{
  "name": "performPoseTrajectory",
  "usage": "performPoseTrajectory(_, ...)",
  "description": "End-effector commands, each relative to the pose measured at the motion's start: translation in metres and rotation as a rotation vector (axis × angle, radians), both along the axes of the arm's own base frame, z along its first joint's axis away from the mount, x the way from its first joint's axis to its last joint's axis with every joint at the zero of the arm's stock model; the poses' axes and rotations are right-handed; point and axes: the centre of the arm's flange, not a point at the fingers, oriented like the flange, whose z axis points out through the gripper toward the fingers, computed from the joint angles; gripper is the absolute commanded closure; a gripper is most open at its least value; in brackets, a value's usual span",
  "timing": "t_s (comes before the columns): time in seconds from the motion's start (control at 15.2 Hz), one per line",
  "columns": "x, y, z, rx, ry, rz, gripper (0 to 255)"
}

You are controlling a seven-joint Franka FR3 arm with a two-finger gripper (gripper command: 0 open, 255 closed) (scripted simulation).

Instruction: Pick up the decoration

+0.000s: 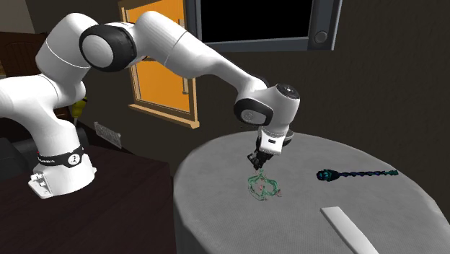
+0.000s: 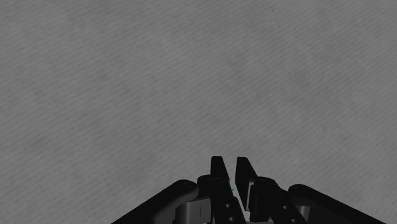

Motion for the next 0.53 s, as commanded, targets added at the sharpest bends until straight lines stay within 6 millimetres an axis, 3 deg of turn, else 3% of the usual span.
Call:
performPoseTrajectory(0.0, 0.001, 0.000, 0.011, 0.000, 0.000, 0.000, 255)
performPoseTrajectory(0.33, 0.001, 0.000, 0.037, 0.000, 0.000, 0.000, 255)
performPoseTrajectory(0.46, 0.001, 0.000, 0.038, 0.000, 0.000, 0.000, 255)
